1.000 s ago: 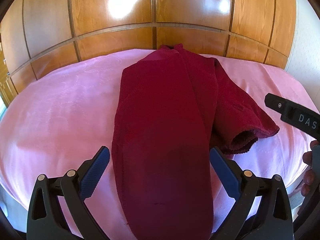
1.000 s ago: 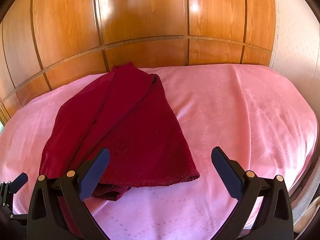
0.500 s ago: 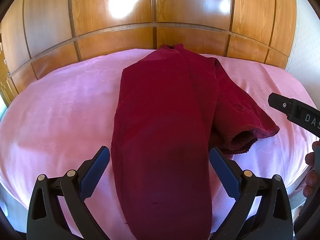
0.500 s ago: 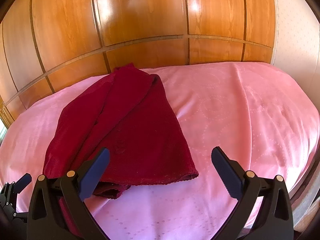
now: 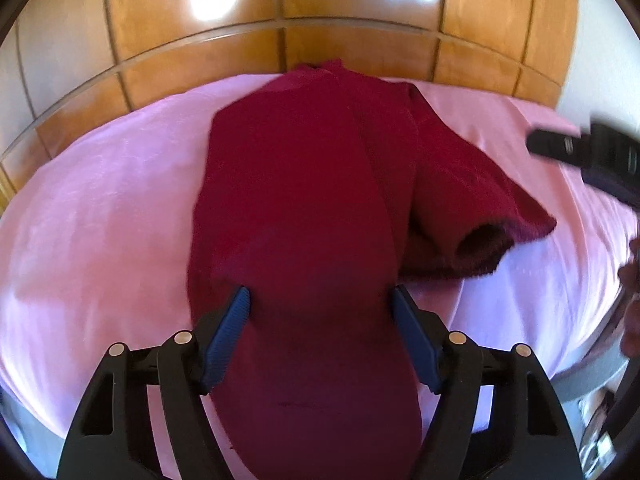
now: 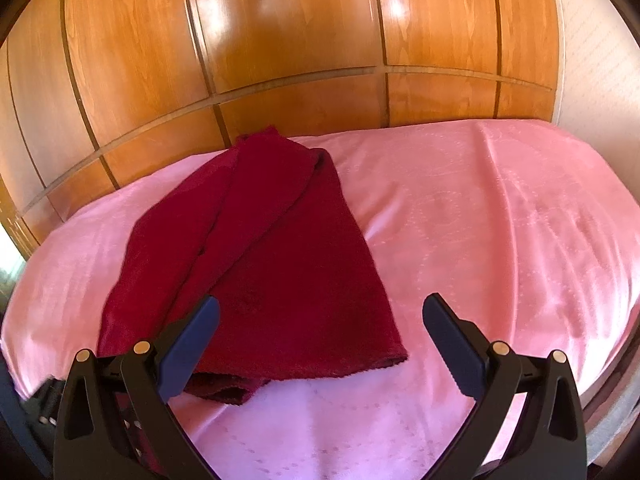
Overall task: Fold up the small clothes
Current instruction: 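Grasp the sweater with both tools and lift it to unfold it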
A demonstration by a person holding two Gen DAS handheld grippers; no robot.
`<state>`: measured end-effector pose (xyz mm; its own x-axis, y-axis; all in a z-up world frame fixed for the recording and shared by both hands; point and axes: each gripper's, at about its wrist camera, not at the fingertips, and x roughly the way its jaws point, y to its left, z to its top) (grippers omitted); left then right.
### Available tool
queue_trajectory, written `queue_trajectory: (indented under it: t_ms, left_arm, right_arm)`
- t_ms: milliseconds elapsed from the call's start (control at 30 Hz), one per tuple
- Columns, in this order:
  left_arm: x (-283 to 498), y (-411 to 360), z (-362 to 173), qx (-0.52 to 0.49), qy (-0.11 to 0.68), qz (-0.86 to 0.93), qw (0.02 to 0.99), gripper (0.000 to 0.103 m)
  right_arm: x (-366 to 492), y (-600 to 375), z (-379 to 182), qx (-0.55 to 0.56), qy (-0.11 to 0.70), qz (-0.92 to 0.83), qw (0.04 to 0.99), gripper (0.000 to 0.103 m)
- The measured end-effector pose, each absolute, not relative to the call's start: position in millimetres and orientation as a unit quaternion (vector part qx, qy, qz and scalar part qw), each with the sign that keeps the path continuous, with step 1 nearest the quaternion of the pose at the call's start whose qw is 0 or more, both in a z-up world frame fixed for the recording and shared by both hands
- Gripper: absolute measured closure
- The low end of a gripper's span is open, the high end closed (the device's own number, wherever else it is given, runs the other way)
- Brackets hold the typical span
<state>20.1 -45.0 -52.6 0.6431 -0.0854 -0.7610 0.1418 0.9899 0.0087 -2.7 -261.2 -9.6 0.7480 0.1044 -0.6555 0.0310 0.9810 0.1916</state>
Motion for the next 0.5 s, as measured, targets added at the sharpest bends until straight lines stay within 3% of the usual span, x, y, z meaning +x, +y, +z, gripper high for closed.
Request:
queue_trajectory:
  t_ms: [100,167,233,300,400,500]
  left_arm:
    - [23.2,-44.3,-61.8,0.039,0.431,-0.068,0.899,0.053]
    - [23.0,-38.2,-67.0,0.029,0.437,-0.078,0.896,0.08]
    - [22.6,-23.5,-63.5,-0.004,0.433,-0.084,0.897,0.091]
    - [20.9,-5.5,-55.8,-0.049,0.429,-0.106,0.896,0.093]
    - [16.3,17.5,-39.5,-0.094,0.414,-0.134,0.896,0.094]
    - [14.5,43.7,-19.9,-0.135,0.391,-0.146,0.899,0.093]
  right_arm:
    - [7.3,-259.7,-10.2,0.12,0.363,0.051,0.923,0.002]
    - [14.2,-256.6,-11.6,0.138,0.37,0.073,0.916,0.007]
    - [24.0,-249.4,-15.2,0.15,0.384,0.106,0.905,0.033]
    - [33.9,-242.0,-20.6,0.167,0.402,0.142,0.889,0.044]
    - [53.6,-225.6,-32.4,0.185,0.434,0.191,0.861,0.052]
    - [73.4,-203.2,-46.4,0.193,0.469,0.224,0.832,0.053]
